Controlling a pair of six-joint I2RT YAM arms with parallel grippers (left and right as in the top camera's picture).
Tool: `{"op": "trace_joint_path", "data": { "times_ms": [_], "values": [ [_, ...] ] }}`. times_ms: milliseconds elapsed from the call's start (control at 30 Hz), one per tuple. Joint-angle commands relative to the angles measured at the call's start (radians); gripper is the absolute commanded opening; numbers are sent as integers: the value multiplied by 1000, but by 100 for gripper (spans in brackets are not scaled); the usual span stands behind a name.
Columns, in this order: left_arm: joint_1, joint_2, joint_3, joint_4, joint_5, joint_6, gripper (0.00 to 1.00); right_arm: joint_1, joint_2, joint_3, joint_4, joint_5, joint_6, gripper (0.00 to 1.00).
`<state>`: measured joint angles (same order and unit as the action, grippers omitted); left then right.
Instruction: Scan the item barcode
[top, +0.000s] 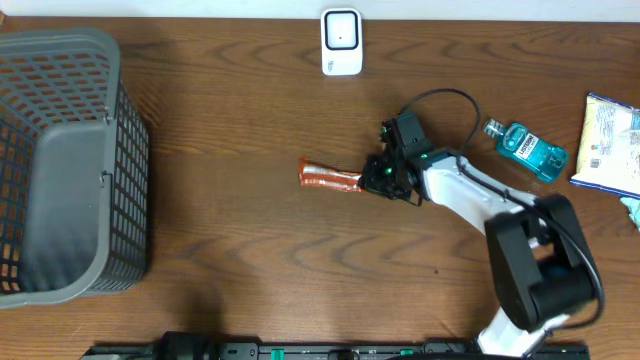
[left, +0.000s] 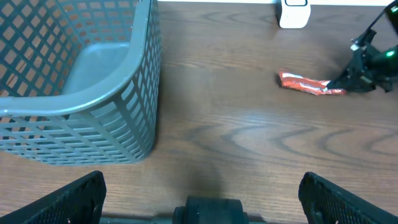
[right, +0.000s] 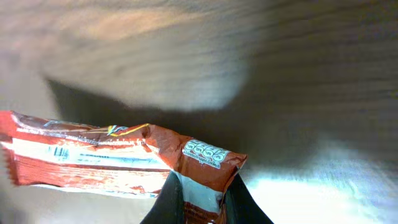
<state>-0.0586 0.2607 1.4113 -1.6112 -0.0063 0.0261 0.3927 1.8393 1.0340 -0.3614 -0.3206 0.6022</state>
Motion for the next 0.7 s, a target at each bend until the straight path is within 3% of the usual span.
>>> {"op": "trace_joint_path", "data": {
  "times_ms": [0,300,667],
  "values": [
    [5,4,-2,-76,-6,-1,99,1,-140,4,-3,-30,-284,1],
    [5,4,-2,-76,-6,-1,99,1,-358,4,-119,-116,-601,1],
    [5,4,-2,-76,-6,-1,99,2,-579,4,-146,-78,-671,1]
  ]
}}
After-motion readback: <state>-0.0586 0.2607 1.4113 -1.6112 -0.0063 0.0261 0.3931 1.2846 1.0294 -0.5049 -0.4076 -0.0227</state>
